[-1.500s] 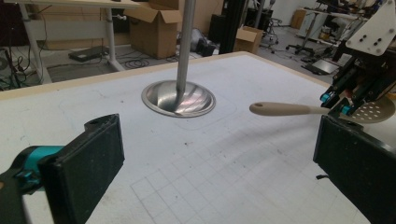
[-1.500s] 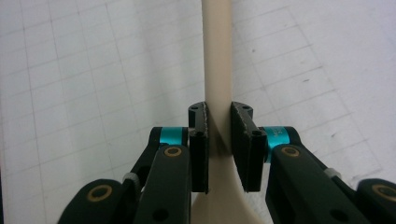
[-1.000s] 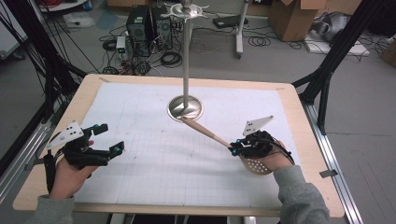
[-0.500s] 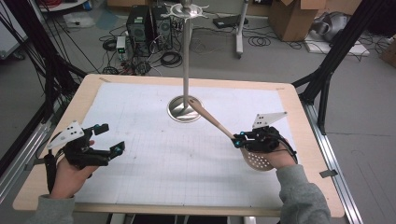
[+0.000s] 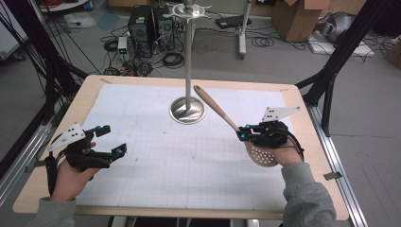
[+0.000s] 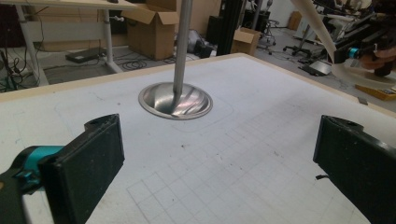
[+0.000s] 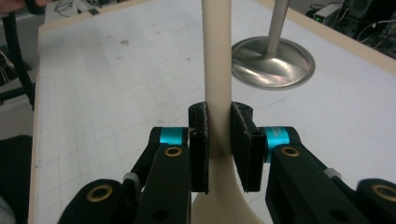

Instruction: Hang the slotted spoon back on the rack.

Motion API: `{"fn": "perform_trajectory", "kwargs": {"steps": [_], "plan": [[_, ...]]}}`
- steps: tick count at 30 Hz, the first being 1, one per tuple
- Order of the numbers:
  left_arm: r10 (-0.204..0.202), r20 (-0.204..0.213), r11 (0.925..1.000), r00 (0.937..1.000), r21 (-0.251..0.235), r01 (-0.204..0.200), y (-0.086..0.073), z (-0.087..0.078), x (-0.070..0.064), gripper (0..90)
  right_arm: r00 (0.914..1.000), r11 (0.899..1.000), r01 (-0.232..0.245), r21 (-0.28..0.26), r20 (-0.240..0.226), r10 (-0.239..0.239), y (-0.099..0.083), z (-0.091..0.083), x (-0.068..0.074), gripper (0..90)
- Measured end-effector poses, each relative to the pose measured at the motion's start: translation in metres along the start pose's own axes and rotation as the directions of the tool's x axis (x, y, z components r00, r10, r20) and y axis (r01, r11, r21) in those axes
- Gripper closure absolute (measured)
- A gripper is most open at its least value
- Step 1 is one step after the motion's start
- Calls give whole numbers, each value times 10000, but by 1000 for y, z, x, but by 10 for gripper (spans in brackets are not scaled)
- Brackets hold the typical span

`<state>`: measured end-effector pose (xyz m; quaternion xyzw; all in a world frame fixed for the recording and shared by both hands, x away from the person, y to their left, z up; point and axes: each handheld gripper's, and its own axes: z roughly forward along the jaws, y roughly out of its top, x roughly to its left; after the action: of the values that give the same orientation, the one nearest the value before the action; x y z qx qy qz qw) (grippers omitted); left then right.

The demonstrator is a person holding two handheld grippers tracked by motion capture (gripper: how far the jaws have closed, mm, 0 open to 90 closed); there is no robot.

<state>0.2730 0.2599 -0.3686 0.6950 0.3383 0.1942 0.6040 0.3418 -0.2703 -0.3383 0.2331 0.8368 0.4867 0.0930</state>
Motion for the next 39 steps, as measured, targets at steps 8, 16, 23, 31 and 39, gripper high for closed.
{"fn": "perform_trajectory", "kwargs": {"steps": [8,16,23,31,39], "plan": [[-75,-17,9999,10000,-75,74,0,-2,1,22,10000,9979,4,-650,98,2,15,-9,-2,781],[-74,-28,9999,10000,-103,73,-1,-5,2,22,9996,9948,-4,-1019,281,33,26,-15,-5,781],[-114,-140,9998,9998,-137,112,-3,-10,2,22,9990,9894,-4,-1455,442,69,34,-20,-10,781],[-210,-259,9995,9994,-226,204,-3,-18,4,22,9980,9846,-14,-1746,614,123,45,-23,-14,781],[-214,-289,9995,9994,-231,207,-4,-21,6,22,9964,9756,-221,-2182,745,392,52,-24,-21,781]]}}
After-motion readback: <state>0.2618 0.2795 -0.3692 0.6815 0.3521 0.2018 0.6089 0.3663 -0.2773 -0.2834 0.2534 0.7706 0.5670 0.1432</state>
